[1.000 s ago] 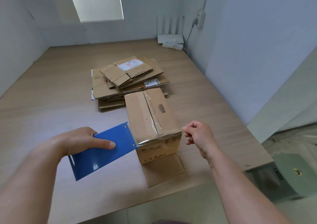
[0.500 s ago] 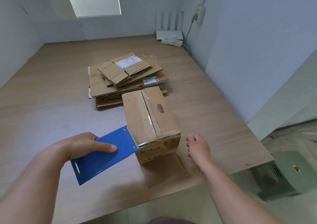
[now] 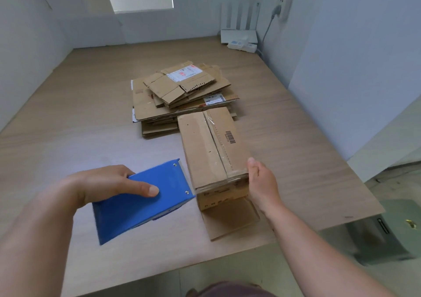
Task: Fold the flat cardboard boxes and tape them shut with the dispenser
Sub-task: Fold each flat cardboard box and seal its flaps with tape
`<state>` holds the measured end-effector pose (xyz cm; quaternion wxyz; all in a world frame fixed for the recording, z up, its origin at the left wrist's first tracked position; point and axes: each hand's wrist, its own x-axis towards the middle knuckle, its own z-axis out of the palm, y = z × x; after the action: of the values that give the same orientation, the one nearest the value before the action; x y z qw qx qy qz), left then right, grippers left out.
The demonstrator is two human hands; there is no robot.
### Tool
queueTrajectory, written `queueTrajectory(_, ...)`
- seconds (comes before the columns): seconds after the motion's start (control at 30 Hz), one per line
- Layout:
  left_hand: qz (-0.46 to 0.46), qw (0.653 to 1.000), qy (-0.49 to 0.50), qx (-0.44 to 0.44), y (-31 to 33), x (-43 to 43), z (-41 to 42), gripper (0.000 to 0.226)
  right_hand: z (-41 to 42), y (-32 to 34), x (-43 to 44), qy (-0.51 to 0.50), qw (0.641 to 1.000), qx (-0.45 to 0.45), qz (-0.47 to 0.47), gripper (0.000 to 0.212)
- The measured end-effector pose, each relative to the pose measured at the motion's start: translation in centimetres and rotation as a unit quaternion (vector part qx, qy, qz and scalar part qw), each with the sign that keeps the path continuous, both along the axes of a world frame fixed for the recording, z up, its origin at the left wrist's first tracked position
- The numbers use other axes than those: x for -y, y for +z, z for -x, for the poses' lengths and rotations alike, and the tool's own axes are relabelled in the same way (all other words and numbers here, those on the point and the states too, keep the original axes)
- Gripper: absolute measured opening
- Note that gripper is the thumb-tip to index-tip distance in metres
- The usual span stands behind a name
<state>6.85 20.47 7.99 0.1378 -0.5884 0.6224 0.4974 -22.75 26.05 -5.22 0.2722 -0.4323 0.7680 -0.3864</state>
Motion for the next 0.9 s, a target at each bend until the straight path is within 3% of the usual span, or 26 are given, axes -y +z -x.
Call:
queueTrajectory(0.3,0.019,0.996,0.004,0.082,-1.5,0.2,-0.4,0.081,0.2,0.1,0.2,0.009,1.000,-0.007,0.002,0.041)
queueTrajectory(0.7,0.086,0.983,0.030,0.158,-3.8,0.1,4.5,0.050,0.0,0.4,0.3,0.017,0.999,-0.028,-0.008,0.039)
queueTrajectory(0.8,0.145,0.962,-0.025,0.231,-3.2,-0.2,5.8,0.045,-0.2,0.4,0.4,0.014,1.000,-0.026,-0.009,0.038)
queueTrajectory(0.9,0.265,0.900,-0.098,0.333,-3.6,-0.5,6.5,0.028,-0.6,0.8,0.9,0.014,1.000,-0.020,-0.012,0.041)
